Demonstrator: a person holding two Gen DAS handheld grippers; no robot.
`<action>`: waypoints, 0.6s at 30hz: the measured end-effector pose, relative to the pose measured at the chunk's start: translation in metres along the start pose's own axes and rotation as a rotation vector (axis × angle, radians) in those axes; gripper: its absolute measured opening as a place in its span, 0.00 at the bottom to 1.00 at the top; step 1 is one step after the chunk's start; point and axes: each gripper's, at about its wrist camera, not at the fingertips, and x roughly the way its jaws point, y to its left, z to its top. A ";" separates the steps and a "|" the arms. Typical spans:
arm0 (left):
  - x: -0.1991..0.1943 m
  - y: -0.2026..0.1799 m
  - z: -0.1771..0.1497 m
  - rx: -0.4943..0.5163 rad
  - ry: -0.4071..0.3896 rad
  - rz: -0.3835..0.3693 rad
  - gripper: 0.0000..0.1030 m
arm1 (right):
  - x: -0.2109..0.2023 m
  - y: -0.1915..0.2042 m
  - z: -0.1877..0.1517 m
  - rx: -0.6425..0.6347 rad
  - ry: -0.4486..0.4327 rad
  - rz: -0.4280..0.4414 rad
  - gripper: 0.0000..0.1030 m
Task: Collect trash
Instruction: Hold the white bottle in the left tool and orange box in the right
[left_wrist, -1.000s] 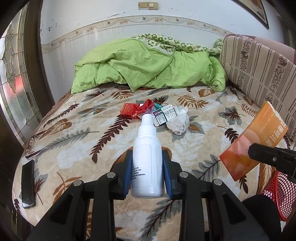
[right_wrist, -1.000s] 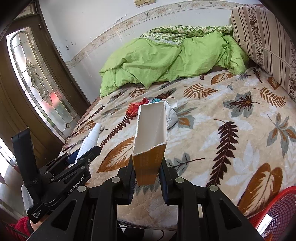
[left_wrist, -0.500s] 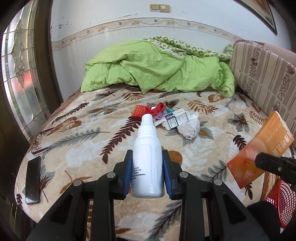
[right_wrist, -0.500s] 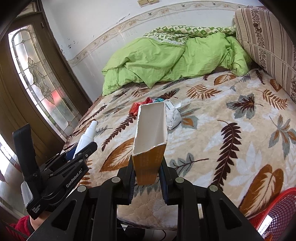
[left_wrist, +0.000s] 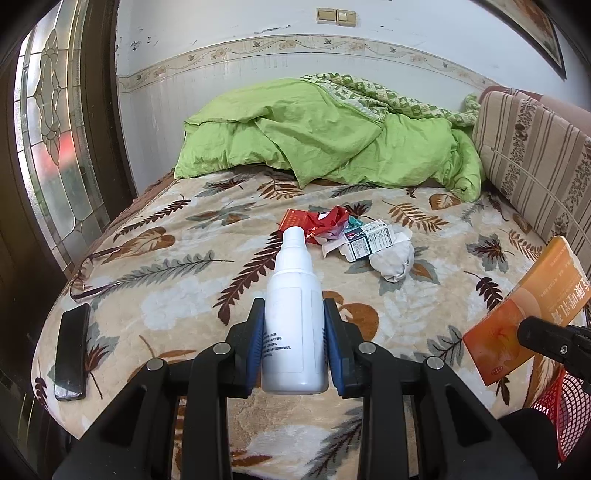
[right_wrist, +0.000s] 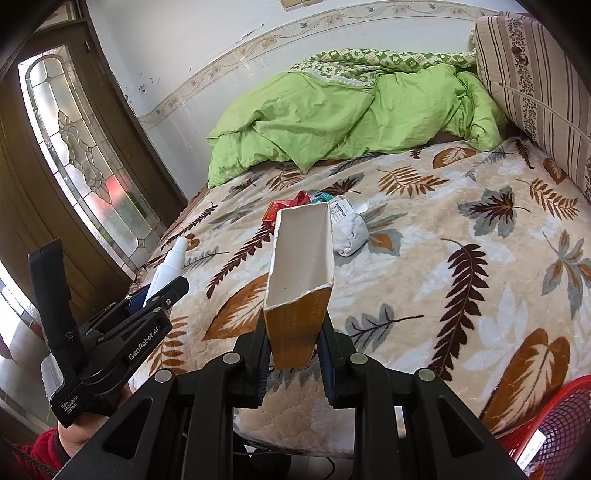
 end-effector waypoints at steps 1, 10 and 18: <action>0.000 0.000 0.000 0.002 0.001 -0.001 0.28 | 0.001 0.000 0.000 -0.001 0.001 0.000 0.24; 0.000 0.000 0.000 0.001 -0.001 0.000 0.28 | 0.001 0.001 0.000 0.000 0.001 -0.001 0.24; 0.000 0.001 0.000 0.002 0.001 -0.001 0.28 | 0.001 0.001 0.000 -0.001 0.002 -0.001 0.24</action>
